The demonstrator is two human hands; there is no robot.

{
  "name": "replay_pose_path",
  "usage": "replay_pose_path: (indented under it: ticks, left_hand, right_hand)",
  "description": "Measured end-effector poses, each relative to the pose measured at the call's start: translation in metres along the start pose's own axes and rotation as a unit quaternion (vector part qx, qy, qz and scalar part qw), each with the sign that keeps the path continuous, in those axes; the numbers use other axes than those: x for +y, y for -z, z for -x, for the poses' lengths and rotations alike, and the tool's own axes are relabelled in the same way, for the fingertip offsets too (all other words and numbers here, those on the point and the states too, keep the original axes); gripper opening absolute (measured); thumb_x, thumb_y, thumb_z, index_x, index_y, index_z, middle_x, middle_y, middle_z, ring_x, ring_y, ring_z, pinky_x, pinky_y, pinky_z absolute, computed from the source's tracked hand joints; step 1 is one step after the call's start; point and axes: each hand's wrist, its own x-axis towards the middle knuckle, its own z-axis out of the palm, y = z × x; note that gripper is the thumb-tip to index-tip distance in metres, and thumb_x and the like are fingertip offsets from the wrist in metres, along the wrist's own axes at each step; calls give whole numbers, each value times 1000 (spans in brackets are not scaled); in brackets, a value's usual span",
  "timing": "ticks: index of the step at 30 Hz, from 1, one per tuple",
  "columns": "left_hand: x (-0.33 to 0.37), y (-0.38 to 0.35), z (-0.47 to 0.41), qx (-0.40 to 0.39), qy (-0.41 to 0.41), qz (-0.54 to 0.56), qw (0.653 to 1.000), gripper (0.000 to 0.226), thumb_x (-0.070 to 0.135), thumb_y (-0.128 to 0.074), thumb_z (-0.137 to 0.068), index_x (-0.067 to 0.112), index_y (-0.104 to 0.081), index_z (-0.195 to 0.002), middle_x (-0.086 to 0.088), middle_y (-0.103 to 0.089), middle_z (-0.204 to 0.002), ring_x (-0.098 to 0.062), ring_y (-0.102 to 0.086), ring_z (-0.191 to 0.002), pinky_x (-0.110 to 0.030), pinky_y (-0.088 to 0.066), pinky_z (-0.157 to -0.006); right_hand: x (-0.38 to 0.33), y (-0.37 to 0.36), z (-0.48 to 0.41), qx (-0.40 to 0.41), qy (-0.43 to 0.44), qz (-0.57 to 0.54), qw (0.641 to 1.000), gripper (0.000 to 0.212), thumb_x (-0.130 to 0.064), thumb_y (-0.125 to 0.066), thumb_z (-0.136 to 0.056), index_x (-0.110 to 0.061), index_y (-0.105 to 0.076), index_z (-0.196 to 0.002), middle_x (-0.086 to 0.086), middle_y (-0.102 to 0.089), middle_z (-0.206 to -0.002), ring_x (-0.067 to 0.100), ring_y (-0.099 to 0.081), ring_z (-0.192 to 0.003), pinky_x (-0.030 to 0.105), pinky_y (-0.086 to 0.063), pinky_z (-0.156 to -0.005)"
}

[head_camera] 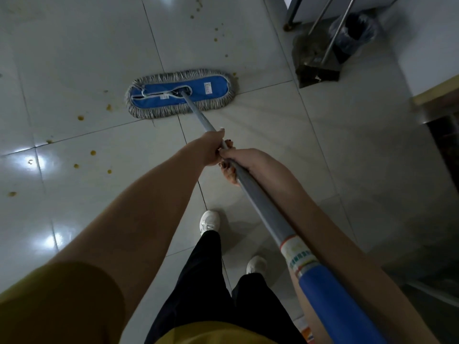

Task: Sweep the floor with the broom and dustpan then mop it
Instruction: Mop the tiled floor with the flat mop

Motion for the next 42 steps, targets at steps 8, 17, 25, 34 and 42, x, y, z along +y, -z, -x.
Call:
replay_pose_path:
  ticks: [8, 17, 25, 34, 42]
  left_hand:
    - [-85, -40, 25, -47, 11, -20, 999, 26, 33, -43, -97, 10, -40, -85, -1, -47, -65, -10, -47, -54, -17, -48, -39]
    - [-163, -103, 53, -77, 18, -11, 997, 25, 33, -43, -98, 10, -36, -101, -2, -46, -64, -10, -46, -54, -15, -47, -37]
    - [-144, -110, 45, -52, 30, -10, 998, 23, 32, -43, -98, 10, -39, -97, -1, -48, -66, -8, -47, -54, -12, -45, -37]
    - [-52, -103, 8, -45, 42, -7, 998, 22, 31, -46, -97, 9, -40, -99, -2, -49, -67, -8, -47, -53, -14, -46, -37]
    - [52, -84, -23, -66, 45, -76, 994, 28, 33, -43, -98, 11, -41, -79, 1, -49, -70, -5, -47, -56, -12, -42, -38]
  right_hand:
    - [62, 66, 31, 34, 0, 50, 998, 38, -24, -49, -99, -8, -39, -66, 2, -36, -60, 5, -34, -16, 8, -28, -24]
    - [116, 141, 83, 55, 19, 58, 997, 36, -22, -45, -101, -11, -37, -68, 4, -41, -39, 6, -33, -15, 6, -28, -24]
    - [90, 143, 68, 59, 16, 109, 992, 38, -23, -47, -100, -9, -39, -66, 1, -38, -25, 8, -34, -15, 7, -28, -25]
    - [4, 107, 34, 64, 20, 130, 989, 40, -23, -47, -100, -8, -39, -64, 5, -39, -49, 8, -34, -14, 6, -28, -25]
    - [-84, 62, 3, 62, 34, 124, 990, 34, -27, -46, -100, -8, -40, -71, 7, -45, -48, 8, -38, -17, 9, -30, -25]
